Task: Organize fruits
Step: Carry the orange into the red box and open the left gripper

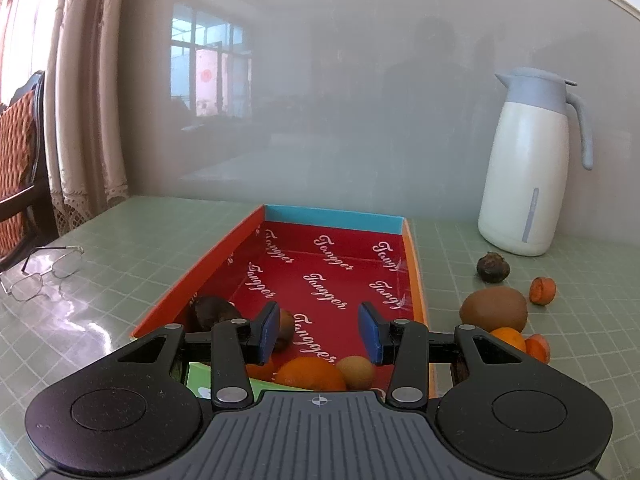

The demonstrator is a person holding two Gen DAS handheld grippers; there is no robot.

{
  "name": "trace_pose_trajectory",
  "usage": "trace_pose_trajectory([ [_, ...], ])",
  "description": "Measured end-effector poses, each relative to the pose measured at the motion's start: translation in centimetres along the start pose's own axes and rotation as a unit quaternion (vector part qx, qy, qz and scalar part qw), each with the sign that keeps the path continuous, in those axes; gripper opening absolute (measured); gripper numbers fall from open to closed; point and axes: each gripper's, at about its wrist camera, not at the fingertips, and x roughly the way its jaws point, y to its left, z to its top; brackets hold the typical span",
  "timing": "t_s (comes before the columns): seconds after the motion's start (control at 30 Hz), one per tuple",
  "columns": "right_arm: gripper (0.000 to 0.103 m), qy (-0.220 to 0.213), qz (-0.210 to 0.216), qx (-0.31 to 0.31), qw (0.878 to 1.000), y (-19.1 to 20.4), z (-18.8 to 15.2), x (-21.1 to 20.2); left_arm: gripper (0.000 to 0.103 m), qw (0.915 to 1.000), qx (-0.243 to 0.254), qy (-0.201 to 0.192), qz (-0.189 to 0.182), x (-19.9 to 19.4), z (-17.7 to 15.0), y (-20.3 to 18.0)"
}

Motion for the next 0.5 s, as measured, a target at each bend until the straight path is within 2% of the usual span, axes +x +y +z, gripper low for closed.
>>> trace_pose_trajectory([
  [0.27,0.055,0.003,0.001,-0.002,1.000,0.2,-0.1,0.1,0.045,1.0000,0.003,-0.003,0.001,-0.6,0.2,0.1],
  [0.3,0.056,0.002,0.001,-0.002,1.000,0.2,-0.1,0.1,0.049,1.0000,0.004,-0.004,0.001,-0.7,0.2,0.1],
  [0.37,0.058,0.003,0.002,-0.002,1.000,0.3,-0.1,0.1,0.086,0.9998,0.008,-0.014,0.010,-1.2,0.3,0.2],
  [0.43,0.061,0.004,0.005,-0.001,1.000,0.5,-0.1,0.2,0.096,0.9990,0.014,-0.036,0.023,-1.9,0.4,0.3],
  [0.5,0.063,0.004,0.009,-0.002,1.000,0.8,-0.2,0.2,0.101,0.9987,0.022,-0.038,0.026,-2.1,0.4,0.5],
])
